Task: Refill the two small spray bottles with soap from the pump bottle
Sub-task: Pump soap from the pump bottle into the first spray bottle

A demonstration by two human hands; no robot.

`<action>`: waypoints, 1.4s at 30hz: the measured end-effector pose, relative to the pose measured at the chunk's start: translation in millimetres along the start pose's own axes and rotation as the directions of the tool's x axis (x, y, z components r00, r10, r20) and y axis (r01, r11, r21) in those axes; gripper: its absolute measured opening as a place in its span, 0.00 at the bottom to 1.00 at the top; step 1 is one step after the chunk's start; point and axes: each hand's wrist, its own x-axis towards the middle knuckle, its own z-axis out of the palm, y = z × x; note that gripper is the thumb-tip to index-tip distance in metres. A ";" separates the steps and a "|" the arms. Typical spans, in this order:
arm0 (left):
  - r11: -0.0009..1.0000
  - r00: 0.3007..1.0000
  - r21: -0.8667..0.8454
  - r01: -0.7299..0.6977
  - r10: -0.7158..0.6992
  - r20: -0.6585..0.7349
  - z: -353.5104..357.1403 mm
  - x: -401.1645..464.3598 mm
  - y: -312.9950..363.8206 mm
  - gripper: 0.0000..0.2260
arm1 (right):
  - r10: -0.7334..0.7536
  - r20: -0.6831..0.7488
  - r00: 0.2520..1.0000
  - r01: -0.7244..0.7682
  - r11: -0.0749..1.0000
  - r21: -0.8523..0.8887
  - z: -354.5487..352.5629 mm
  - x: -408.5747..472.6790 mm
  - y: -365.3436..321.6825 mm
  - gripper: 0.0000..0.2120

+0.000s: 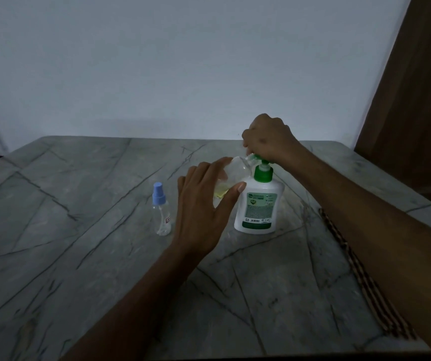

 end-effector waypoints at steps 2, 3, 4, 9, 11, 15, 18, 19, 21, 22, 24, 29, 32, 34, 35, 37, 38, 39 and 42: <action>1.000 1.000 -0.002 0.001 -0.001 0.011 0.4 -0.8 -0.8 0.17 | 0.035 0.019 0.999 -0.036 0.999 0.014 2.6 -0.4 4.2 0.15; 1.000 1.000 -0.002 0.004 -0.004 0.017 0.7 -1.3 -1.1 0.17 | 0.052 0.026 0.998 -0.053 0.998 0.022 4.2 -0.6 5.8 0.14; 1.000 1.000 -0.002 0.007 -0.007 0.022 1.2 -1.8 -1.4 0.17 | 0.060 0.027 0.998 -0.061 0.998 0.027 4.9 -1.4 6.4 0.14; 1.000 1.000 0.003 0.014 -0.014 0.021 -0.1 -1.2 -0.1 0.18 | 0.010 0.018 1.000 -0.010 1.000 0.021 -2.3 -5.4 -2.8 0.16; 1.000 1.000 0.009 0.018 -0.018 0.019 -0.2 -0.9 -0.3 0.18 | -0.008 -0.001 1.000 0.009 1.000 0.030 -2.0 -4.6 -3.5 0.17; 1.000 0.999 0.004 0.025 -0.025 0.035 1.4 -2.5 -1.6 0.17 | 0.037 0.002 0.999 -0.037 0.999 0.022 4.8 -2.5 4.6 0.13; 1.000 0.999 0.016 0.017 -0.017 0.040 1.2 -2.6 -2.3 0.17 | 0.002 0.002 1.000 -0.002 1.000 -0.013 4.2 -2.9 3.4 0.10; 1.000 0.999 0.018 0.017 -0.018 0.037 1.1 -2.2 -1.6 0.17 | -0.019 0.005 1.000 0.019 0.999 -0.026 1.6 -3.6 0.8 0.10; 1.000 0.999 0.012 0.028 -0.029 0.027 0.8 -1.5 -0.5 0.17 | -0.049 0.004 0.999 0.049 0.999 -0.014 -2.3 -4.9 -3.8 0.09; 0.999 0.999 0.009 0.031 -0.031 0.020 0.8 -1.1 -0.1 0.17 | -0.057 -0.004 0.998 0.057 0.998 0.000 -2.8 -4.2 -4.4 0.08; 1.000 0.999 0.008 0.026 -0.026 0.025 0.8 -1.0 0.3 0.17 | -0.040 -0.013 0.999 0.040 0.999 0.008 -0.8 -2.8 -2.0 0.09; 1.000 0.998 0.016 0.024 -0.025 0.049 0.9 -2.8 -1.8 0.17 | -0.009 -0.013 1.000 0.009 1.000 -0.012 5.6 -2.0 5.9 0.13; 0.999 0.999 0.009 0.034 -0.034 0.043 1.0 -2.4 -0.8 0.18 | -0.045 -0.001 0.999 0.045 0.999 -0.001 0.2 -4.9 -0.2 0.10; 0.999 0.999 0.007 0.035 -0.035 0.039 0.6 -1.7 0.1 0.18 | -0.058 -0.016 0.998 0.058 0.998 0.023 -0.6 -5.3 -1.8 0.10; 0.999 0.999 0.010 0.033 -0.033 0.041 0.6 -1.6 0.3 0.18 | -0.045 -0.020 0.999 0.046 0.999 0.027 0.3 -4.0 -0.8 0.11; 0.999 0.998 0.016 0.036 -0.037 0.055 0.9 -2.1 -0.8 0.18 | -0.023 -0.016 1.000 0.023 1.000 0.021 4.3 -1.6 3.3 0.12; 0.999 0.997 0.016 0.040 -0.041 0.064 1.0 -2.5 -1.6 0.18 | -0.013 -0.011 1.000 0.013 1.000 0.017 6.3 -1.1 5.4 0.13; 0.999 0.997 0.014 0.043 -0.043 0.070 0.8 -2.8 -2.3 0.18 | -0.005 -0.006 1.000 0.005 1.000 0.017 6.7 -1.8 5.8 0.14; 0.999 0.997 0.024 0.038 -0.039 0.066 0.3 -2.8 -2.4 0.18 | -0.025 0.014 1.000 0.025 1.000 0.010 3.1 -4.5 1.3 0.10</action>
